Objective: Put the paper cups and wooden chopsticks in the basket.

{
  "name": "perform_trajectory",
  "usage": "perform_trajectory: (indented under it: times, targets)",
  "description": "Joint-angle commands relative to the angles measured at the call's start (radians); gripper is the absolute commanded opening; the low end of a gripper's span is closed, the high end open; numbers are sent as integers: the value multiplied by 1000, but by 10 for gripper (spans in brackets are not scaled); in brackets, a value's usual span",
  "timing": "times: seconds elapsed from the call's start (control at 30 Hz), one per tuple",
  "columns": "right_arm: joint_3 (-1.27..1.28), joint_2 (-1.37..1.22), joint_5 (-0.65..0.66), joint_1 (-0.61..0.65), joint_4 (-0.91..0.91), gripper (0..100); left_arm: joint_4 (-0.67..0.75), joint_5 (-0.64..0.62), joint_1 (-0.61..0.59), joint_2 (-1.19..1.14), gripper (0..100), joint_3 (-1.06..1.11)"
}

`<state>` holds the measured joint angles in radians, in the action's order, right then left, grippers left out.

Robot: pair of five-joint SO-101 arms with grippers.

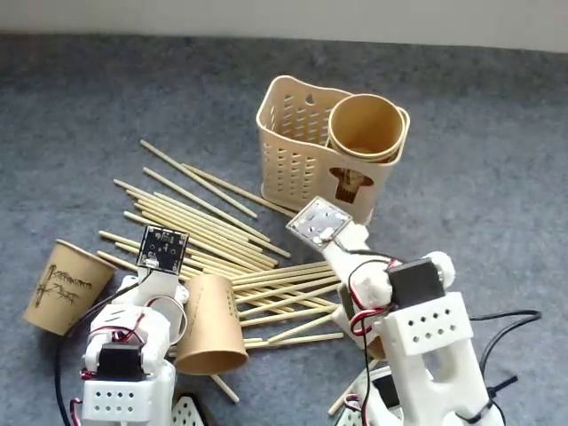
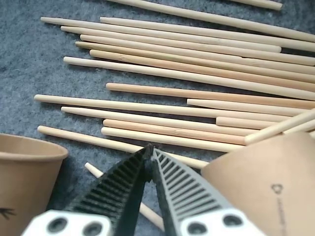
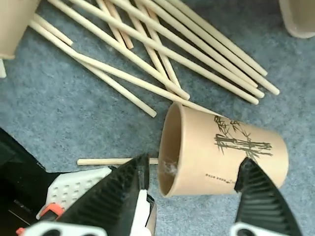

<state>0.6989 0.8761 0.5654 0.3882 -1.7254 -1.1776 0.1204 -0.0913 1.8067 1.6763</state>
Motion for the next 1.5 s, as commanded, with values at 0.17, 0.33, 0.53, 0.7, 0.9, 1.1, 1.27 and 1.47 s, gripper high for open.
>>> perform_trajectory:
  times: [0.17,0.33,0.53,0.7,0.9,1.1,1.27,1.47]
  targets:
    - [168,1,152,-82,173,283,-2,-2,10,2,7,19]
    - [240,2,304,-234,283,283,-2,-2,10,2,7,19]
    - [285,2,381,-381,390,245,-2,-2,10,2,7,19]
    - [285,2,387,-443,414,98,-2,-2,10,2,7,19]
    - [222,4,387,-510,441,9,-2,-2,10,2,7,19]
    - [145,4,388,-593,441,5,-2,-2,10,2,7,19]
    - [117,4,384,-633,438,5,-2,-2,10,2,7,19]
    - [59,4,327,-673,395,5,-2,-2,10,2,7,19]
